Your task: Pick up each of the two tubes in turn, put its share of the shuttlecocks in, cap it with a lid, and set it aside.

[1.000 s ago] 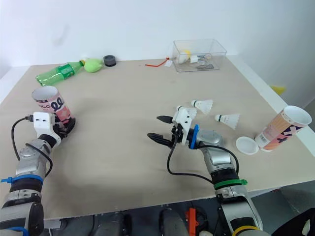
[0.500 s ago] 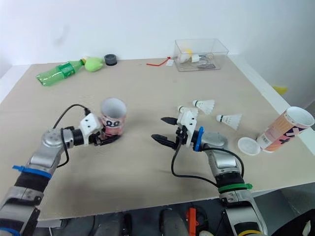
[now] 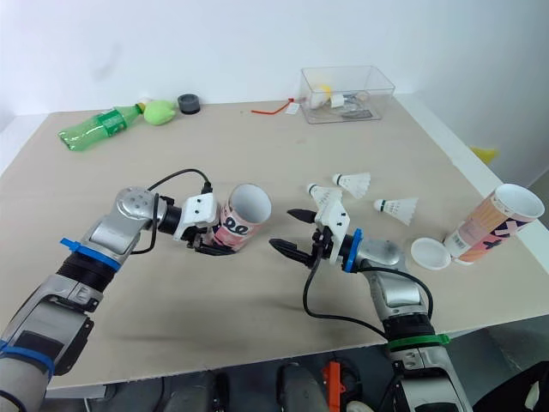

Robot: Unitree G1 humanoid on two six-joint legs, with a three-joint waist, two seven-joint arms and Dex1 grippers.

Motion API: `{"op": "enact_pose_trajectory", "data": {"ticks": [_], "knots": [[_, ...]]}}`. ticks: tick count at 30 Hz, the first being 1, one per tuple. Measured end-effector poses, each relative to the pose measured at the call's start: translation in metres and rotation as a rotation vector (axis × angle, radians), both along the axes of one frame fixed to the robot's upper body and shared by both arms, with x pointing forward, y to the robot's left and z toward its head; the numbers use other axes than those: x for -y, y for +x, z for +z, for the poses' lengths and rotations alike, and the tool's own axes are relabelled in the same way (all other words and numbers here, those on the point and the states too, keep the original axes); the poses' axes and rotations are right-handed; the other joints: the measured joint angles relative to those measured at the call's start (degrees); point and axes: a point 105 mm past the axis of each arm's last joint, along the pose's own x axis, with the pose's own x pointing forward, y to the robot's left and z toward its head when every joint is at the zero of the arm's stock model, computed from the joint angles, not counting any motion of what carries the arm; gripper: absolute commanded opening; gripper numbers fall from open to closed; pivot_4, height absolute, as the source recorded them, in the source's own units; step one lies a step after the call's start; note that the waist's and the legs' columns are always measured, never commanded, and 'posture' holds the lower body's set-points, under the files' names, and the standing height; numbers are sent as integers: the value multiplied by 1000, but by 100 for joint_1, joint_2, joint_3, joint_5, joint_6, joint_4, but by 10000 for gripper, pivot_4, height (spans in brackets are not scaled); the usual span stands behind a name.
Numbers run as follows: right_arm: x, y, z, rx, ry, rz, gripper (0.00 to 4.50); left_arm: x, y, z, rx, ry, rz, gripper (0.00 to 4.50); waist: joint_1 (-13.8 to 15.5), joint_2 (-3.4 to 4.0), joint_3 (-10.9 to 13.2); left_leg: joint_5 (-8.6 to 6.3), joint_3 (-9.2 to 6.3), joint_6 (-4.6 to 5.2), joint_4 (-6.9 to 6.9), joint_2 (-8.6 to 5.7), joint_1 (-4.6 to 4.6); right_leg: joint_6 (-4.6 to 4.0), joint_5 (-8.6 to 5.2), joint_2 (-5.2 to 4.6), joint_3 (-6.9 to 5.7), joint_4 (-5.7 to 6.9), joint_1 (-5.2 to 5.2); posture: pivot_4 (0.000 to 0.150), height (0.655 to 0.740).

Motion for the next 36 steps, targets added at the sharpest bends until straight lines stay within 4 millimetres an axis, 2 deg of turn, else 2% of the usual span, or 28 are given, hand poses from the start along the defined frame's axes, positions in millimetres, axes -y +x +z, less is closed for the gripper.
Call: {"op": "enact_pose_trajectory", "data": {"ticks": [6,14,18,23,33,36], "knots": [[3,-1,-1,-4,-5,-11,45000,0,-1,0,-19,20,-6,31289,-1,0,0,-1,-2,1,0,-1,0,2,-1,-1,-1,0,1,1500,7400],[18,1,6,-28,13,-49,45000,0,-2,1,-70,54,12,31289,-2,0,0,-1,-3,1,1,0,1,2,-1,1,0,2,1,1500,7400],[45,14,17,-74,70,-234,45000,1,-3,2,-86,70,29,31289,-3,0,0,-1,-2,1,2,1,2,2,-1,-2,3,4,2,1500,7400],[66,26,14,-145,121,-423,45000,2,-4,4,-114,84,63,31289,-4,0,0,-1,-3,1,2,1,2,1,-1,2,5,6,1,1500,7400],[57,51,20,-185,185,-520,45000,6,-6,6,-141,108,141,31289,-6,1,0,0,-4,2,4,0,3,2,0,3,8,9,1,1500,7400],[57,58,16,-215,192,-554,45000,7,-5,7,-138,107,152,31289,-6,1,0,0,-4,2,4,-1,1,2,0,1,11,8,1,1500,7400]]}}
